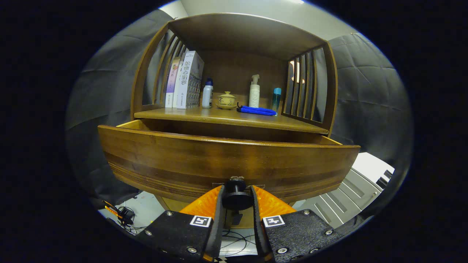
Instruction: Pull open the drawer, take out the items inside it, and place them on the countertop above the cabinet.
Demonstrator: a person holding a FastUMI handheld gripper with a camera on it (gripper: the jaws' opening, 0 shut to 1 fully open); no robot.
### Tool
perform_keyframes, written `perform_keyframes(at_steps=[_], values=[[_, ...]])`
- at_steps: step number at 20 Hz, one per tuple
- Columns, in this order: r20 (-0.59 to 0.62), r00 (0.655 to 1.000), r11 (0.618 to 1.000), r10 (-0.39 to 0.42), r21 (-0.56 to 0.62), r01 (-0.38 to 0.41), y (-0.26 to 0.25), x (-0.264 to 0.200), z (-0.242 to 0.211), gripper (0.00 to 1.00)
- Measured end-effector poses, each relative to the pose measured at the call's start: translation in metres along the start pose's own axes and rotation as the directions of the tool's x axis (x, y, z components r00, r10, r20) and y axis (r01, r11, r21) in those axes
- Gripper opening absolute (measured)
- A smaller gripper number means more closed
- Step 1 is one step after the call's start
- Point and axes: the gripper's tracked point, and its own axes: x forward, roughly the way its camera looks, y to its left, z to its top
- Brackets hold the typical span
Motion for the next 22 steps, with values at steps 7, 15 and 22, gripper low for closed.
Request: perform_keyframes(at_steps=[7, 15, 22], values=[[-0.018, 1.000, 1.000, -0.018, -0.008, 0.018, 0.001, -0.026, -0.011, 0.37], [-0.028, 1.000, 1.000, -0.009, 0.020, 0.010, 0.003, -0.035, -0.020, 0.42], [0.135, 0.991, 1.000, -0.021, 0.002, 0.021, 0.007, -0.063, 0.045, 0.93]])
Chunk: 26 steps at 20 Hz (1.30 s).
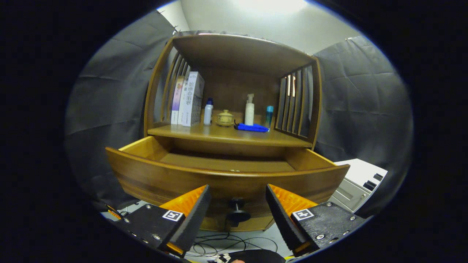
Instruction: Pull open the drawer, take out the items inside it, and place them on the countertop above the cabinet.
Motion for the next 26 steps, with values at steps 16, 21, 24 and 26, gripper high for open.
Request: perform_keyframes(at_steps=[16, 21, 24, 26], values=[[-0.159, 0.987, 0.997, -0.035, 0.068, 0.046, -0.006, 0.068, 0.038, 0.95], [-0.316, 0.946, 0.997, -0.069, 0.005, 0.074, -0.010, 0.105, 0.020, 0.95], [-0.399, 0.915, 0.998, -0.059, -0.009, 0.061, -0.004, 0.124, 0.012, 0.95], [-0.451, 0.891, 0.999, -0.043, 0.003, 0.050, 0.000, 0.132, 0.005, 0.95]])
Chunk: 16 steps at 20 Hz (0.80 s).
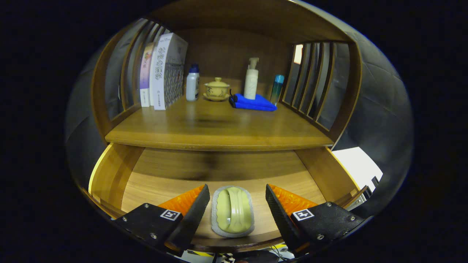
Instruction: Pull open the drawer, take out the items inside it, and place them on the countertop above the cabinet.
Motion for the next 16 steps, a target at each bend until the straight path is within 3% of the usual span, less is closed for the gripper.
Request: perform_keyframes(at_steps=[6, 10, 12, 16], values=[[-0.171, 0.983, 0.997, 0.068, 0.046, -0.061, 0.015, 0.027, -0.021, 0.95], [-0.247, 0.967, 0.997, 0.067, 0.047, -0.057, 0.013, 0.033, -0.034, 0.95], [-0.277, 0.958, 0.997, 0.068, 0.057, -0.054, 0.012, 0.033, -0.038, 0.91], [-0.275, 0.960, 0.994, 0.052, 0.103, -0.025, 0.004, 0.034, -0.045, 0.69]])
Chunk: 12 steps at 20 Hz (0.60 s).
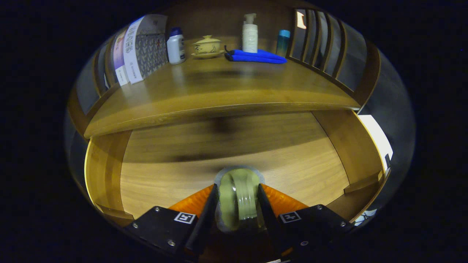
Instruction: Pull open the drawer, take out the items inside it, and place them on the countertop above the cabinet.
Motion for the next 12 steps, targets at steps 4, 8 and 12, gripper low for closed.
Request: perform_keyframes(at_steps=[4, 8, 12], values=[[0.019, 1.000, 0.999, 0.000, 0.032, 0.000, -0.002, -0.002, 0.004, 0.39], [0.041, 0.999, 0.999, -0.014, 0.033, 0.012, -0.008, -0.006, 0.005, 0.21], [0.116, 0.993, 1.000, -0.011, 0.024, 0.009, -0.014, -0.022, 0.018, 0.19]])
